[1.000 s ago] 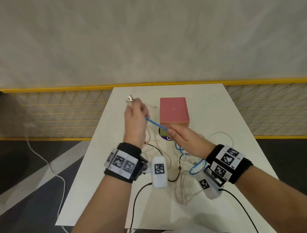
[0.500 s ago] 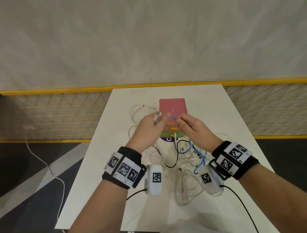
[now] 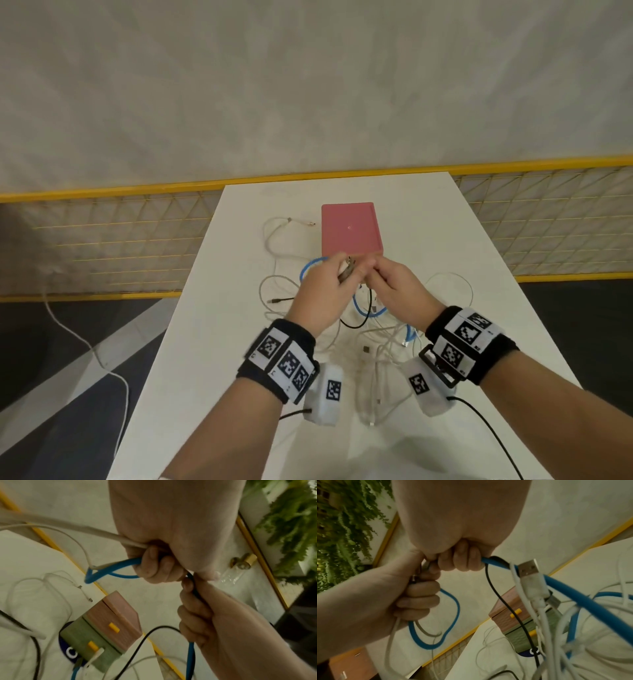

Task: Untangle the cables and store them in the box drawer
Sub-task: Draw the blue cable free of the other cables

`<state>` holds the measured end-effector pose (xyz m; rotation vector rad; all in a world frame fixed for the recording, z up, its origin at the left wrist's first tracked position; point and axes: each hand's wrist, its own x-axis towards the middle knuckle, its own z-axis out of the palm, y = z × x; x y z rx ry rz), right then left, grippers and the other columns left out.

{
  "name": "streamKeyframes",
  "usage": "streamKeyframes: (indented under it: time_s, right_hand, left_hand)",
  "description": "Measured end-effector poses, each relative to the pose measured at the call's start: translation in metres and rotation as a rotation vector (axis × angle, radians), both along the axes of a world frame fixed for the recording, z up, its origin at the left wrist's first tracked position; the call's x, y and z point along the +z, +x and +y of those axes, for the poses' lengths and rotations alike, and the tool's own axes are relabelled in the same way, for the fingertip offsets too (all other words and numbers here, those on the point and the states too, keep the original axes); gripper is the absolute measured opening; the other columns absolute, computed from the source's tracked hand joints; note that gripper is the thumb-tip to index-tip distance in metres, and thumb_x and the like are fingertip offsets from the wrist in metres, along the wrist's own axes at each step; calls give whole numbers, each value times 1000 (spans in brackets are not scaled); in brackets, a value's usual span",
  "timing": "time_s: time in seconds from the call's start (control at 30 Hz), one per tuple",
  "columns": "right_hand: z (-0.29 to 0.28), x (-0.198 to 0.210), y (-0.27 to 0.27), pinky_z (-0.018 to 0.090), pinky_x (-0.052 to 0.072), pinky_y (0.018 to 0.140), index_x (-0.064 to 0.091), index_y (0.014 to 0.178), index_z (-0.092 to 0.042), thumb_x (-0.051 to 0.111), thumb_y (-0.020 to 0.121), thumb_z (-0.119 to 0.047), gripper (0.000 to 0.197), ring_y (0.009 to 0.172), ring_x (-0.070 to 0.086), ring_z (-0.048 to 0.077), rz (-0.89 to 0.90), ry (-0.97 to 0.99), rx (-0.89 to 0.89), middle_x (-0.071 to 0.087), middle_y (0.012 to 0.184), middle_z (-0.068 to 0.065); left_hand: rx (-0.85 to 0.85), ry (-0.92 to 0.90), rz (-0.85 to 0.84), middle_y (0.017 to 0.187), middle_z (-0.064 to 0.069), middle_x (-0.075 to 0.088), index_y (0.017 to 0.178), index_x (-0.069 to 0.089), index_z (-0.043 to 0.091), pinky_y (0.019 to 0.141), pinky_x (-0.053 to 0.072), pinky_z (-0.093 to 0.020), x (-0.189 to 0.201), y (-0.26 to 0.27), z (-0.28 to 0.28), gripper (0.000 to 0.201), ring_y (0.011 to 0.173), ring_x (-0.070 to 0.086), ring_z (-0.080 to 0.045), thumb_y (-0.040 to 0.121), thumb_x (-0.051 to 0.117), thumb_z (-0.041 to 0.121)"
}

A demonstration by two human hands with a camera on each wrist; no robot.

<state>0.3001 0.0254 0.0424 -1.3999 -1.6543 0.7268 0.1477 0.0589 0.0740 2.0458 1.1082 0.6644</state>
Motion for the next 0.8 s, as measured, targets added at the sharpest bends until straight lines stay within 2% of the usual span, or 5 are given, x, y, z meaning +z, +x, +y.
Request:
streamKeyframes:
  time_s: [0.13, 0.27, 0.47, 0.63, 0.8]
  right_hand:
    - [-8, -4, 12, 39, 42, 68, 52, 99, -5, 32, 98, -39, 40, 68, 45, 18, 2, -25, 28, 49, 76, -1]
    - [-21, -22, 28, 38, 36, 60, 44, 85, -25, 31, 99, -42, 26, 60, 35, 17, -80, -75, -4, 38, 67, -3]
    - [-16, -14, 16, 26, 38, 63, 49, 89, -20, 35, 101, -27, 20, 60, 39, 8, -81, -26, -17, 42, 67, -11]
    - [-19, 0, 8, 23, 40, 63, 52, 99, -20, 35, 101, -20, 17, 61, 45, 6, -33, 12, 51, 50, 70, -1]
    - [-24, -15, 24, 30, 34, 59, 45, 88, -15, 30, 101, -34, 27, 60, 33, 12, -29, -80, 37, 37, 68, -5]
  left_hand:
    - [242, -10, -243, 60, 0, 55, 77, 60, 22, 54, 42, -25, 24, -7, 15, 36, 48, 45, -4, 90, 54, 55]
    - [537, 114, -439, 53, 9, 38, 66, 47, 24, 55, 33, -26, 48, -34, 46, 36, 48, 37, -6, 97, 53, 41]
    - [107, 117, -104, 92, 15, 64, 135, 48, 39, 72, 47, -17, 19, -14, 17, 39, 76, 58, 5, 97, 50, 45]
    - [-91, 35, -2, 63, -6, 49, 92, 56, 11, 54, 36, -30, -4, 3, -3, 42, 53, 40, -13, 94, 50, 52]
    - [208, 135, -246, 52, 5, 34, 73, 50, 17, 46, 30, -19, 23, -10, 16, 35, 44, 31, -6, 95, 53, 43]
